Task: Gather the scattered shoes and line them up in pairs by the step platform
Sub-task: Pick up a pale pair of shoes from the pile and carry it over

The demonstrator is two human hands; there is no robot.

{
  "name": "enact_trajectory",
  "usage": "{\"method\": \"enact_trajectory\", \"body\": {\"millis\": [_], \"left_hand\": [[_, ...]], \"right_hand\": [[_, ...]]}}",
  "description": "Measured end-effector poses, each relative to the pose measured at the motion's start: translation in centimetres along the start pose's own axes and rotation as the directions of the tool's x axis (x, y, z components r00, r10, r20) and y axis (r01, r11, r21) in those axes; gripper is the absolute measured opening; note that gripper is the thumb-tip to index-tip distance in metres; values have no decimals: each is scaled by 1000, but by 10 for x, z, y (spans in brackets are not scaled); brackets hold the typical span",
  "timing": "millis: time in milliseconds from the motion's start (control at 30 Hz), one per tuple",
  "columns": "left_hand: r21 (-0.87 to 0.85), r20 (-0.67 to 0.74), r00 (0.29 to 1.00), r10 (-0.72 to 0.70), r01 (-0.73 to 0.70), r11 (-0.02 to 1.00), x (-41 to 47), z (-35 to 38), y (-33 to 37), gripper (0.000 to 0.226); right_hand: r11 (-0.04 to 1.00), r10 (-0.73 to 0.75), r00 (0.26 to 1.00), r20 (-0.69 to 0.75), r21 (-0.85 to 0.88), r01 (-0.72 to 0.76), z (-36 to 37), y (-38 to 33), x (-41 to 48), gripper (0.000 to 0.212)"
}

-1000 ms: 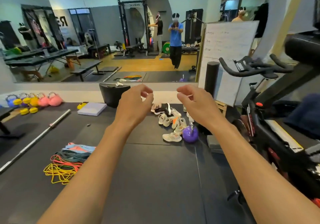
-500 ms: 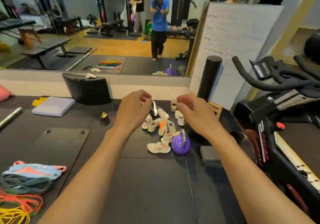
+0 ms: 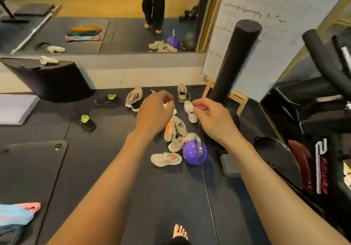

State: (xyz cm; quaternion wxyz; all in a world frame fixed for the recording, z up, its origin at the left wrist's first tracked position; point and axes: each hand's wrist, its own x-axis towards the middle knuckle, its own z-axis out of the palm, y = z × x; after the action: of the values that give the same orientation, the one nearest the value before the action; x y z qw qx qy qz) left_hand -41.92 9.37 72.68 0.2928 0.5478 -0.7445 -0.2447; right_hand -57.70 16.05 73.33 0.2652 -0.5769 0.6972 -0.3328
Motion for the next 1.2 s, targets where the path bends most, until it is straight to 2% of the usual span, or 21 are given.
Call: {"method": "enact_trajectory", "body": {"millis": [267,367,467,567,700,900,967,1033,1133,1200], "left_hand": [[5,156,986,-63,63,998,132,132,-105,22],[-5,192,978,-84,87,996,169,190,-157,22],[22,200,971,-129,127,992,190,257,-222,23],[-11,214,959,-188,195,981,195,332,-290,22],[-8,292,929,-228,240,971,180,445,-367,22],[117,420,901,-110,67,991,180,593,-460,9],[215,545,832,-106,-17,977,188,633,-485,20],[334,607,783,-139,-92,938,193,661,-505,30],[466,599,798,-63,-284,838,192,686,-526,28],[448,546,838,10,-302,842,201,686,-535,22]], "right_hand": [[983,185,982,49,-8,-185,95,106,149,27],[970,241,970,13,26,-241,133,162,198,25],[950,305,952,-31,78,-302,173,235,234,25],[930,357,934,-15,98,-353,223,310,256,26],[915,394,919,-12,97,-391,302,407,271,25],[895,431,902,-33,140,-423,406,525,297,28],[875,470,881,-60,166,-455,429,554,306,29],[878,464,883,-62,165,-450,443,572,316,31],[894,436,894,-100,156,-419,454,590,328,33],[897,430,888,-165,194,-398,457,590,336,31]]}}
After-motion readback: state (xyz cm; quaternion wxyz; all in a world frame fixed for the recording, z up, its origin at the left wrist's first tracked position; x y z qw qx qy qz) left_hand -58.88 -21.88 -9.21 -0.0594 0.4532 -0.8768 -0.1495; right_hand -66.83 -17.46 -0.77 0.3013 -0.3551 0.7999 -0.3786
